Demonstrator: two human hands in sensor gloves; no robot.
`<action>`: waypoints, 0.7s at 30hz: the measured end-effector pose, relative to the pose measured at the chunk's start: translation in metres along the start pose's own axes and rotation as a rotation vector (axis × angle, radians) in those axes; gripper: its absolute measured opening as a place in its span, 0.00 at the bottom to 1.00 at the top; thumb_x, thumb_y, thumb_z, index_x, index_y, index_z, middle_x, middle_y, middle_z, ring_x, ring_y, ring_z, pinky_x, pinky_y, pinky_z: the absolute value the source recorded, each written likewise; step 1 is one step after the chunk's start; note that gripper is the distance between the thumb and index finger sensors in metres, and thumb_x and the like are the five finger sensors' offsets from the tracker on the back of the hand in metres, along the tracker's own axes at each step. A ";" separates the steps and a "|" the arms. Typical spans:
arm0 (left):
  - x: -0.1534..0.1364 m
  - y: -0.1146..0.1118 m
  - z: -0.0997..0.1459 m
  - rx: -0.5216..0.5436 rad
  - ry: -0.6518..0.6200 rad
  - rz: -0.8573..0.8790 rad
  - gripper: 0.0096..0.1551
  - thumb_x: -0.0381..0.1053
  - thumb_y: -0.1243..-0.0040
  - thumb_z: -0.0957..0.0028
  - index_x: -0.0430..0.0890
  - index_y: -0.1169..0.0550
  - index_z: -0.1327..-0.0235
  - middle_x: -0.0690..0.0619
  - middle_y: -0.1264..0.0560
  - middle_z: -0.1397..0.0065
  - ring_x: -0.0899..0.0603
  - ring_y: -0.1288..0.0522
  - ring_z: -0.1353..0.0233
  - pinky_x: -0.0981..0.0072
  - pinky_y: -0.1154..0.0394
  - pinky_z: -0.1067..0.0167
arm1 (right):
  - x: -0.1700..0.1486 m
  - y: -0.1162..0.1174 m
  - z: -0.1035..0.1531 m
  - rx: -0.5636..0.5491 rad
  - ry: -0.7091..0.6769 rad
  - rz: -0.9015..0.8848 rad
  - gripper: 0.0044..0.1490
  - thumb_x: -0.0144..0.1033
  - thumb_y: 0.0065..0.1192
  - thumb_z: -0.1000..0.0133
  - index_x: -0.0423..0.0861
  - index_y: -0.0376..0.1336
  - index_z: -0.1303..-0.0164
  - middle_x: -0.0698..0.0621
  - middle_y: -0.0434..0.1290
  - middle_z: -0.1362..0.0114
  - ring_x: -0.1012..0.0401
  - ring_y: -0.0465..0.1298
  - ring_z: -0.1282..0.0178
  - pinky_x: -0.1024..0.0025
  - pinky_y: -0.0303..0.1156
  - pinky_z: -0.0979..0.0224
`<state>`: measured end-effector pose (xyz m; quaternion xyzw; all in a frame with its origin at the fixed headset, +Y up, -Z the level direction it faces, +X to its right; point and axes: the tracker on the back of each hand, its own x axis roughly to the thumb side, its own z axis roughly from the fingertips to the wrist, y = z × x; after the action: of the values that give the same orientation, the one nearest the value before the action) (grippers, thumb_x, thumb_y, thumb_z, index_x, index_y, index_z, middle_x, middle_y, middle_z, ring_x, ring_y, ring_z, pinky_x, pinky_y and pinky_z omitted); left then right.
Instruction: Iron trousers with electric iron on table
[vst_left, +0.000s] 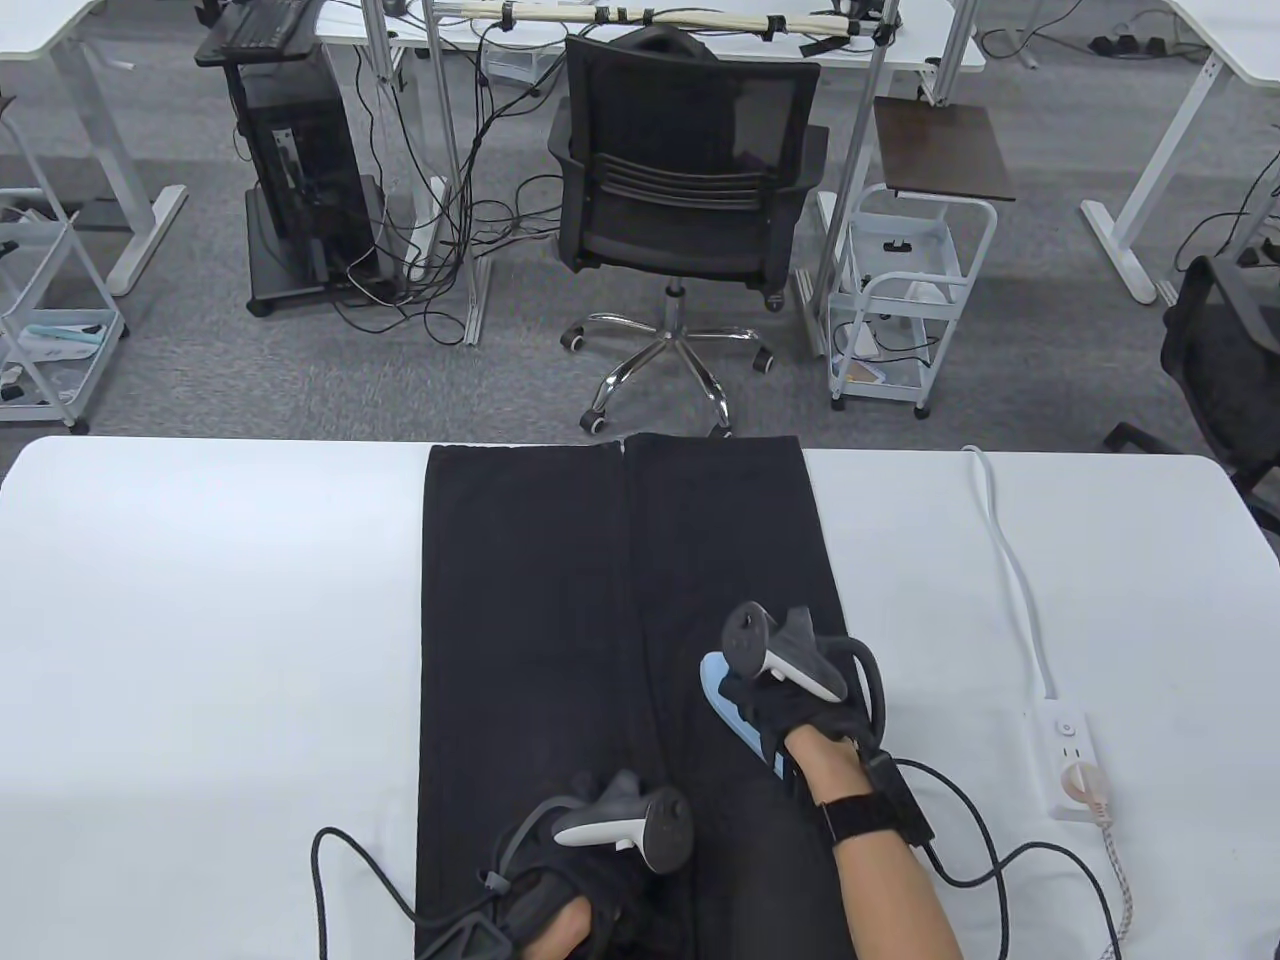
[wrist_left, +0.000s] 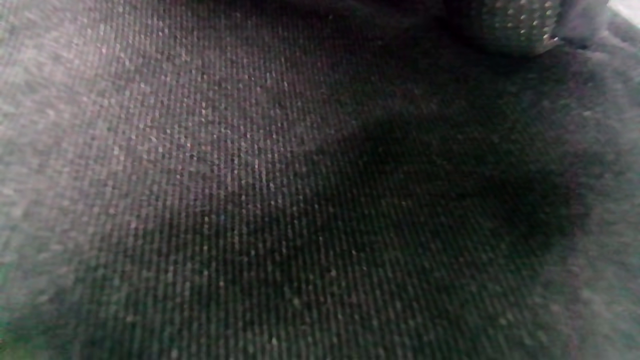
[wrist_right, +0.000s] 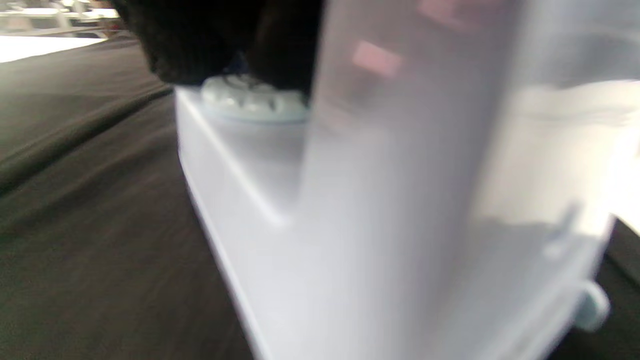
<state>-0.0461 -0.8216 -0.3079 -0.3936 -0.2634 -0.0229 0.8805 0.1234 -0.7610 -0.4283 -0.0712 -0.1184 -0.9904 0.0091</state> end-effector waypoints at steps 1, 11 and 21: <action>0.000 0.000 0.000 -0.001 0.000 0.001 0.74 0.73 0.45 0.52 0.45 0.78 0.25 0.26 0.85 0.26 0.08 0.80 0.32 0.12 0.66 0.38 | 0.002 0.003 0.013 0.001 -0.023 0.006 0.34 0.54 0.61 0.44 0.39 0.62 0.42 0.59 0.77 0.61 0.67 0.80 0.70 0.63 0.82 0.59; 0.000 0.001 0.000 -0.007 0.000 -0.004 0.74 0.73 0.45 0.52 0.45 0.78 0.25 0.26 0.85 0.26 0.08 0.80 0.33 0.12 0.66 0.38 | 0.015 0.033 0.129 0.024 -0.232 0.066 0.34 0.54 0.61 0.44 0.39 0.61 0.42 0.60 0.77 0.61 0.67 0.80 0.69 0.63 0.82 0.59; 0.000 0.002 -0.002 -0.025 -0.015 -0.015 0.74 0.73 0.45 0.52 0.45 0.78 0.26 0.25 0.85 0.28 0.07 0.80 0.34 0.11 0.67 0.39 | 0.008 0.025 0.099 0.002 -0.192 0.010 0.34 0.54 0.62 0.44 0.39 0.62 0.42 0.60 0.77 0.62 0.67 0.81 0.70 0.64 0.82 0.60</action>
<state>-0.0444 -0.8212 -0.3100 -0.4029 -0.2725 -0.0297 0.8732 0.1302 -0.7621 -0.3264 -0.1664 -0.1193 -0.9788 0.0026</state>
